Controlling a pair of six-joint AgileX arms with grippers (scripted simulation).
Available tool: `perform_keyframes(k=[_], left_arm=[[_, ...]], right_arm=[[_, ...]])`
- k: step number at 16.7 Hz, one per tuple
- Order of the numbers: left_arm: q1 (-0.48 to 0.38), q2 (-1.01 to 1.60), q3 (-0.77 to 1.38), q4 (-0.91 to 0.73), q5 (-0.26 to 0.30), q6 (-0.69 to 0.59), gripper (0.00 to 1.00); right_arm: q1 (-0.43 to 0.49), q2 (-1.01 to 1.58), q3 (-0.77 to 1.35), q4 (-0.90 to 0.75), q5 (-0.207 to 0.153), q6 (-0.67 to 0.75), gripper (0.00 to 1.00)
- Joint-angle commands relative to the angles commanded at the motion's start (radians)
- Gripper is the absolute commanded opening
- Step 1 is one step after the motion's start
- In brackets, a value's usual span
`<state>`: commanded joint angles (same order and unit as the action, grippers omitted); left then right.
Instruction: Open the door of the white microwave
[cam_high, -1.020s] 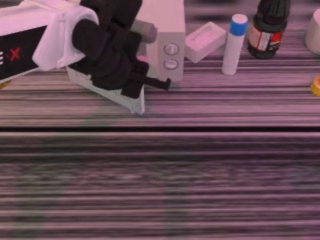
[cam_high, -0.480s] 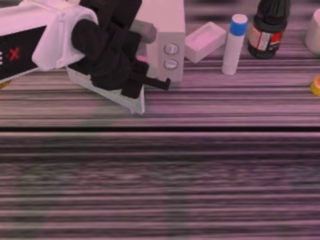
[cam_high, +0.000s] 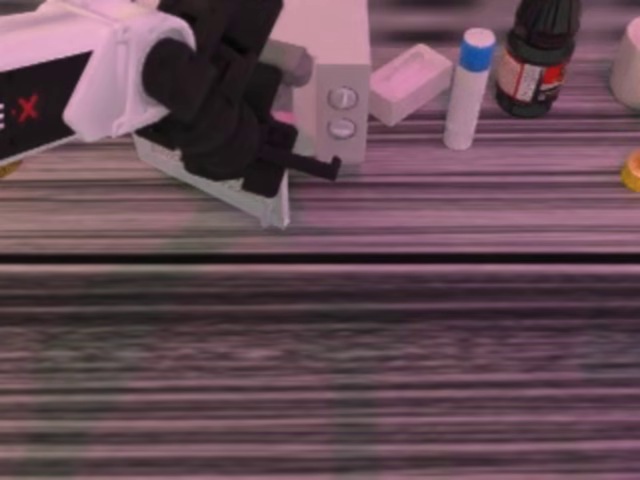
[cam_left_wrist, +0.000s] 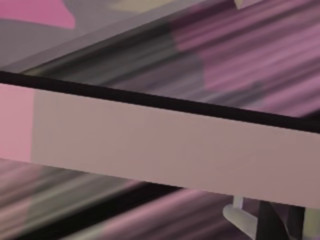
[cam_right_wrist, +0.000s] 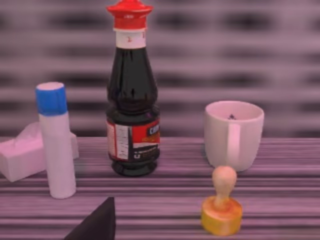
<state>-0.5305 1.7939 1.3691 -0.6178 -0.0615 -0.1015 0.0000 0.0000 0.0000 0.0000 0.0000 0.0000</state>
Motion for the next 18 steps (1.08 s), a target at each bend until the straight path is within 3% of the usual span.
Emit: perform_keyframes(k=[5,12,18], left_arm=[[0.001,-0.007,-0.01,0.004,0.014,0.011,0.0],[0.043,-0.074,-0.09,0.017,0.081,0.139,0.0],[0.044,-0.076,-0.091,0.018,0.082,0.141,0.0]], right_arm=[[0.0,0.0,0.0,0.0,0.0,0.0,1.0],[0.0,0.0,0.0,0.0,0.0,0.0,1.0],[0.0,0.0,0.0,0.0,0.0,0.0,1.0]])
